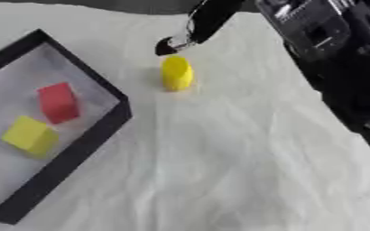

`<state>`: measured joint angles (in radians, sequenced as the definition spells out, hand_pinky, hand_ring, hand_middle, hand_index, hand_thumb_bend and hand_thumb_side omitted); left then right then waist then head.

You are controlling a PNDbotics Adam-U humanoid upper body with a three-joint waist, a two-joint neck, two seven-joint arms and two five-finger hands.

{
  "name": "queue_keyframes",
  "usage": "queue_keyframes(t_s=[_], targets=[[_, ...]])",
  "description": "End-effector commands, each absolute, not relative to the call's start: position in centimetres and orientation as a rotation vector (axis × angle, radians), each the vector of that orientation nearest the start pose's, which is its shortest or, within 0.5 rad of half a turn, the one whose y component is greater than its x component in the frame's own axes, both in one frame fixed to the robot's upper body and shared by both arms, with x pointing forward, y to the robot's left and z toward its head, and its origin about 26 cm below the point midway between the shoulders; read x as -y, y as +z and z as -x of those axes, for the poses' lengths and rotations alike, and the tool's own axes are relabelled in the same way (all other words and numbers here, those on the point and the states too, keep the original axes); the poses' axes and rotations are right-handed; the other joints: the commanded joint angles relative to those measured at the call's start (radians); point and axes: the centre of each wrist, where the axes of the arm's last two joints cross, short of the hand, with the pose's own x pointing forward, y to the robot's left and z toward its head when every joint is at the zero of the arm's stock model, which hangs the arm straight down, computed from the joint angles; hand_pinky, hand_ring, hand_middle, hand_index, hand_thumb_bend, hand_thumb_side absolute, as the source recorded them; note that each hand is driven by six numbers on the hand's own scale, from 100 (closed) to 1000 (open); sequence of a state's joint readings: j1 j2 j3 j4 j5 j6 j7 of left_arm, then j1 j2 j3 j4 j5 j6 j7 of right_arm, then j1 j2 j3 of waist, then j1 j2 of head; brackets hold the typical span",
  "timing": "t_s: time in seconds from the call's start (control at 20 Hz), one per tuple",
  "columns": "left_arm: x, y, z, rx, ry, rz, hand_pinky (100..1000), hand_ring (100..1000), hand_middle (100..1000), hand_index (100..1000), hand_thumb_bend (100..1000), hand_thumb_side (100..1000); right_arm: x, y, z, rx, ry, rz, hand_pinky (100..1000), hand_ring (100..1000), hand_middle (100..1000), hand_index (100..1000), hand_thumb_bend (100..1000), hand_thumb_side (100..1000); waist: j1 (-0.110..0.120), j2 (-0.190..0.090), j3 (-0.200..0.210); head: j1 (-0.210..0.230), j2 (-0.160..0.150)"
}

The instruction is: Pick up objects on the table and place them in the box.

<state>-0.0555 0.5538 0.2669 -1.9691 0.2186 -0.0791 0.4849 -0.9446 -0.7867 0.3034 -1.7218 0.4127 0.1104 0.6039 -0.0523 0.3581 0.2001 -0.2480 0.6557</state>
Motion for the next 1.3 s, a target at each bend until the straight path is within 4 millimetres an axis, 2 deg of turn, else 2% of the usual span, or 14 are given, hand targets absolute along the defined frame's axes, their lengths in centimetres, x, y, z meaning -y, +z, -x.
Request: queue_keyframes(t_s=[0.05, 0.4, 0.7, 1.3], targets=[[-37.9, 19.4, -26.2, 2.219, 0.241, -0.661, 804, 859, 829, 912, 603, 717, 23.5, 35.7, -35.3, 1.74, 1.62, 0.851, 868, 822, 762, 827, 665, 362, 0.014, -0.016, 0.003, 0.0, -0.013], [-37.9, 19.4, -26.2, 2.217, 0.238, -0.655, 804, 860, 829, 911, 604, 717, 23.1, 34.6, -36.1, 1.727, 1.597, 0.872, 868, 826, 766, 830, 664, 362, 0.016, -0.014, 0.003, 0.0, -0.014], [-37.8, 19.2, -26.3, 2.212, 0.236, -0.649, 803, 860, 829, 911, 605, 717, 22.4, 31.8, -37.5, 1.688, 1.503, 0.884, 865, 826, 767, 832, 664, 366, 0.015, -0.014, 0.002, 0.007, -0.016], [-37.8, 19.1, -26.3, 2.206, 0.233, -0.644, 802, 861, 829, 910, 608, 718, 21.4, 28.9, -38.1, 1.67, 1.433, 0.874, 861, 823, 763, 831, 659, 365, 0.018, -0.012, 0.0, 0.009, -0.017]])
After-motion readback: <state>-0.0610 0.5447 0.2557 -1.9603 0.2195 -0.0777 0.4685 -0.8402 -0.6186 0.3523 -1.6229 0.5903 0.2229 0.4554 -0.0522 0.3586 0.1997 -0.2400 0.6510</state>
